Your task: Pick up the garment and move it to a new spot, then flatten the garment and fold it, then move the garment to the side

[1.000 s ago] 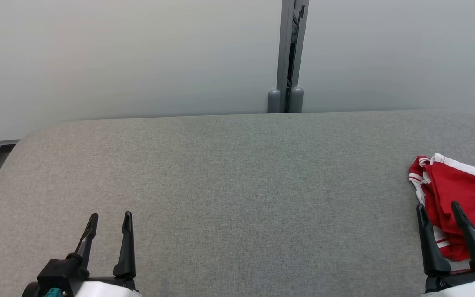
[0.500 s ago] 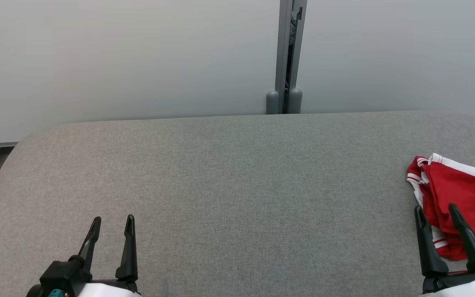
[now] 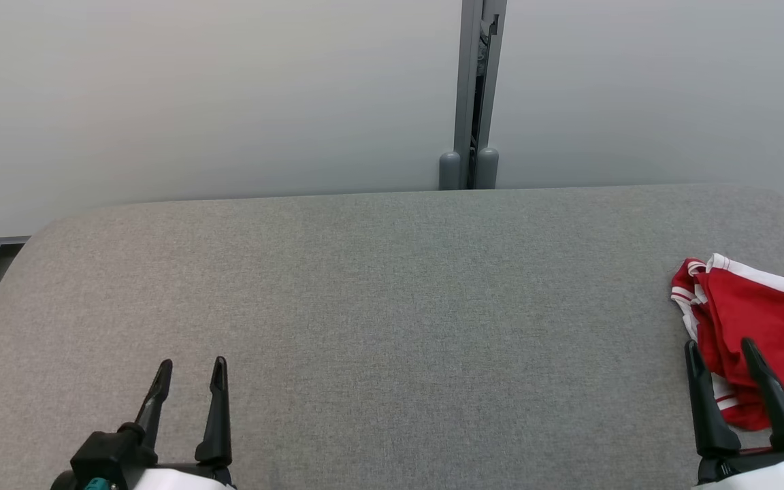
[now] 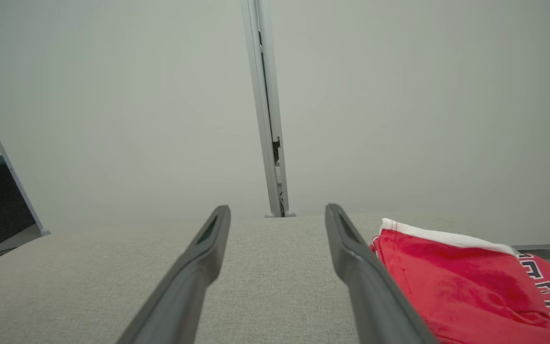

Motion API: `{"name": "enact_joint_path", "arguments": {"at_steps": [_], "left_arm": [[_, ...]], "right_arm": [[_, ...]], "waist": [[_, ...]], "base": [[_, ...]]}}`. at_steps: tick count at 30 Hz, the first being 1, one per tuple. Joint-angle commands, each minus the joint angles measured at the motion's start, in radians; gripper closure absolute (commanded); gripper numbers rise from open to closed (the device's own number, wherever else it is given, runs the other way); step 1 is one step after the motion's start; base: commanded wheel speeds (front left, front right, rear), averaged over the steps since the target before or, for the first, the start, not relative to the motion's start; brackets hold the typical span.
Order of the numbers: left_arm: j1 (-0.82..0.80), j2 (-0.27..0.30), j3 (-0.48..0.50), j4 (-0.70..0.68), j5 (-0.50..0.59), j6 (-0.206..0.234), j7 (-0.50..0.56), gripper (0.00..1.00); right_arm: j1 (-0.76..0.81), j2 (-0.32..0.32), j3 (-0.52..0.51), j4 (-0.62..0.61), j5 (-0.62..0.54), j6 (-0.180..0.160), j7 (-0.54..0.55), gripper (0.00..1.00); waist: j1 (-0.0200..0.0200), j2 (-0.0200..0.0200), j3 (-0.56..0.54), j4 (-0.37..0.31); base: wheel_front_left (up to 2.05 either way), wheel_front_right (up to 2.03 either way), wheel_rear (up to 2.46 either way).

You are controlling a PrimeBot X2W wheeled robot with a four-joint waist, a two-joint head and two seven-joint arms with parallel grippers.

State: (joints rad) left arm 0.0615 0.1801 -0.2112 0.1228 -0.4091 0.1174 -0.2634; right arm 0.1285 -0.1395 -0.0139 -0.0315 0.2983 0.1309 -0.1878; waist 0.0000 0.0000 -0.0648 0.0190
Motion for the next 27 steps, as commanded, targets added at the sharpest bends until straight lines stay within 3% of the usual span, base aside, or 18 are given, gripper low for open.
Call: {"name": "enact_joint_path", "arguments": {"at_steps": [1,27], "left_arm": [[0.0,-0.001,-0.001,0.004,0.0,-0.002,0.0,1.0],[-0.046,-0.042,0.089,0.054,-0.349,-0.074,0.106,1.0]], "right_arm": [[0.001,0.001,0.0,0.003,0.0,0.0,0.002,1.0],[-0.064,0.027,-0.017,0.094,0.387,0.0,0.081,1.0]], "waist": [[0.0,0.0,0.0,0.0],[0.0,0.0,0.012,-0.003]], "base": [[0.0,0.0,0.0],[0.0,0.0,0.0]]}}
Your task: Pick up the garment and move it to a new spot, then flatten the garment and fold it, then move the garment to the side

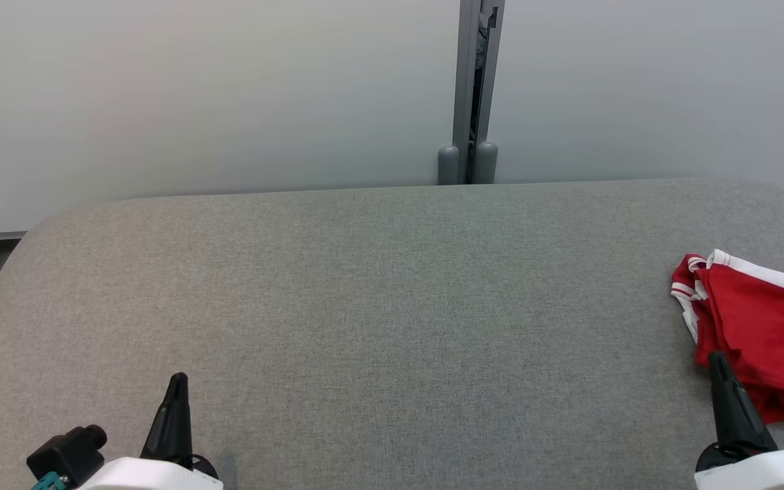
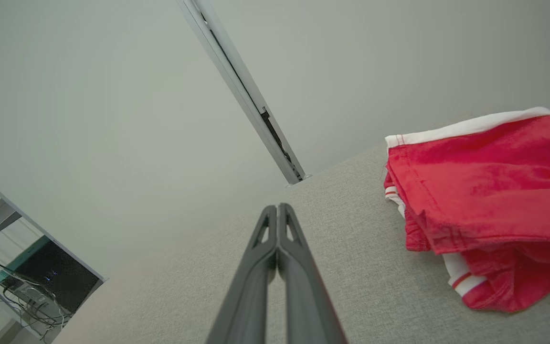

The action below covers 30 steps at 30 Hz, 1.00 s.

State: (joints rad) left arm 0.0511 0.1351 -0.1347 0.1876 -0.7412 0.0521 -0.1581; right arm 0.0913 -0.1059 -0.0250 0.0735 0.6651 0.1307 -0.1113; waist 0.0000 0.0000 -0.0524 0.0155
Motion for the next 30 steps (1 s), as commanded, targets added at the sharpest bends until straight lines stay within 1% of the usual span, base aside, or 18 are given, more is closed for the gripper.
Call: {"name": "enact_joint_path", "arguments": {"at_steps": [1,16,30], "left_arm": [[-0.038,0.002,0.016,-0.01,-0.03,-0.011,0.005,1.0],[-0.066,-0.015,0.066,0.003,-0.212,-0.048,0.062,1.0],[-0.089,-0.03,0.106,0.015,-0.358,-0.079,0.108,1.0]], "right_arm": [[-0.029,-0.006,-0.007,-0.008,0.035,0.0,0.008,1.0],[-0.067,0.003,-0.021,0.03,0.235,0.0,0.052,1.0],[-0.099,0.012,-0.033,0.06,0.395,0.0,0.087,1.0]], "waist": [[0.0,0.0,0.001,0.0],[0.0,0.0,0.009,-0.002],[0.0,0.0,0.016,-0.005]], "base": [[0.0,0.0,0.0],[0.0,0.0,0.0],[0.0,0.0,0.0]]}}
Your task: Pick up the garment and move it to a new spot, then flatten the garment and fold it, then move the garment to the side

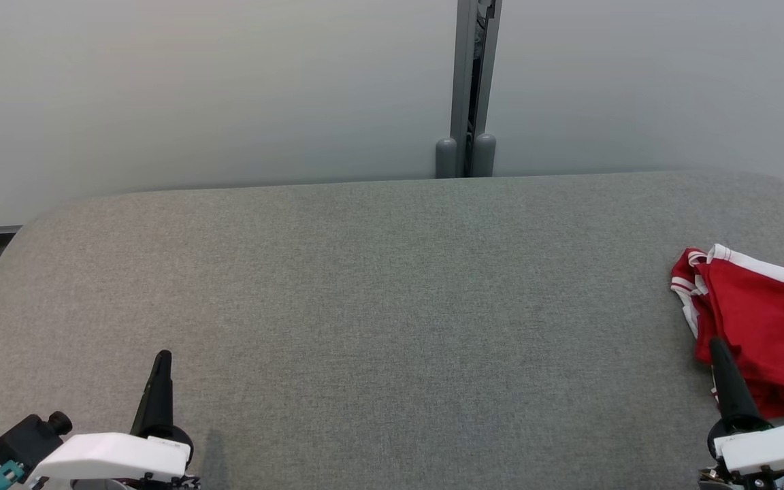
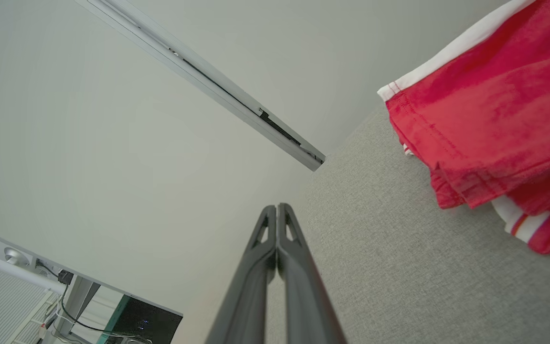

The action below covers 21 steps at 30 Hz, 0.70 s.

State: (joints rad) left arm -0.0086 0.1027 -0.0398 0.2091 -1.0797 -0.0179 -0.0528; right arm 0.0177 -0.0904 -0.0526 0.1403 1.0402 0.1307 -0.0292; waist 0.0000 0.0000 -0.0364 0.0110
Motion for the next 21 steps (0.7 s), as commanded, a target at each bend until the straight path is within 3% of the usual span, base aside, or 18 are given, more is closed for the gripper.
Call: {"name": "enact_joint_path", "arguments": {"at_steps": [1,21], "left_arm": [[-0.031,0.002,0.014,-0.006,-0.029,-0.012,0.006,1.0],[-0.058,-0.015,0.061,0.007,-0.197,-0.046,0.06,1.0]], "right_arm": [[-0.027,-0.003,-0.006,-0.005,0.03,0.0,0.007,1.0],[-0.062,0.008,-0.022,0.031,0.213,0.0,0.051,1.0]], "waist": [[0.0,0.0,0.001,0.0],[0.0,0.0,0.011,-0.003]], "base": [[0.0,0.0,0.0],[0.0,0.0,0.0]]}}
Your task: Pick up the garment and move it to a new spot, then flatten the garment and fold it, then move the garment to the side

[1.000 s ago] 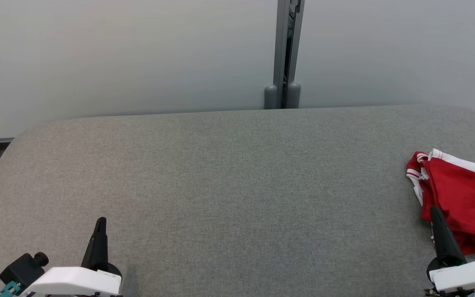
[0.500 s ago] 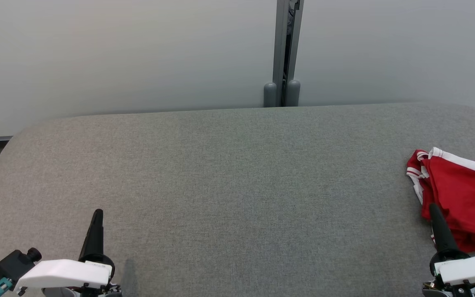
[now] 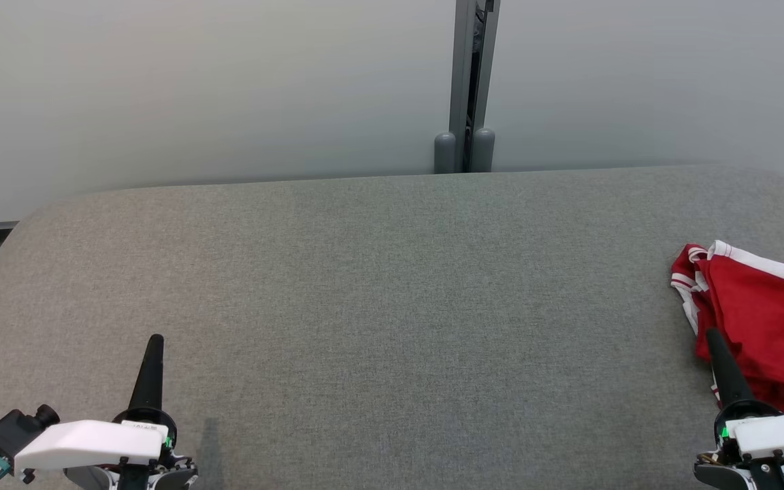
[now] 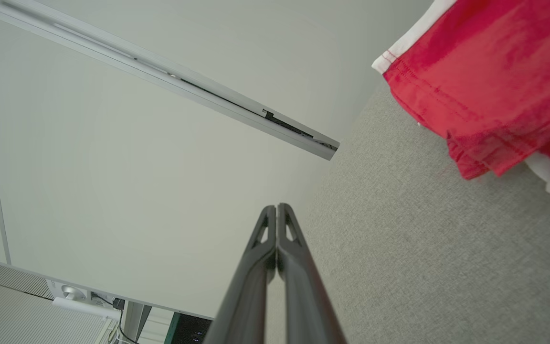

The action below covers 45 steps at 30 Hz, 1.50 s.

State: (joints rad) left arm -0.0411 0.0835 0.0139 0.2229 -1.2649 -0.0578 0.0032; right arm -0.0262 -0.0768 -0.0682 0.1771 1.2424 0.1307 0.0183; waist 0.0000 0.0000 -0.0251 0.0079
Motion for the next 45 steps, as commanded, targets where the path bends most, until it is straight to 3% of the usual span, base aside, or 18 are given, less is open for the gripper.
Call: {"name": "enact_joint_path", "arguments": {"at_steps": [1,45], "left_arm": [[-0.025,0.003,0.009,-0.006,-0.02,-0.008,0.006,1.0],[-0.072,-0.027,0.093,0.02,-0.314,-0.069,0.101,1.0]], "right_arm": [[-0.019,-0.006,-0.007,-0.004,0.019,0.0,0.004,1.0],[-0.08,0.017,-0.037,0.061,0.338,0.0,0.083,1.0]], "waist": [[0.0,0.0,0.0,0.0],[0.0,0.0,0.024,-0.007]], "base": [[0.0,0.0,0.0],[0.0,0.0,0.0]]}}
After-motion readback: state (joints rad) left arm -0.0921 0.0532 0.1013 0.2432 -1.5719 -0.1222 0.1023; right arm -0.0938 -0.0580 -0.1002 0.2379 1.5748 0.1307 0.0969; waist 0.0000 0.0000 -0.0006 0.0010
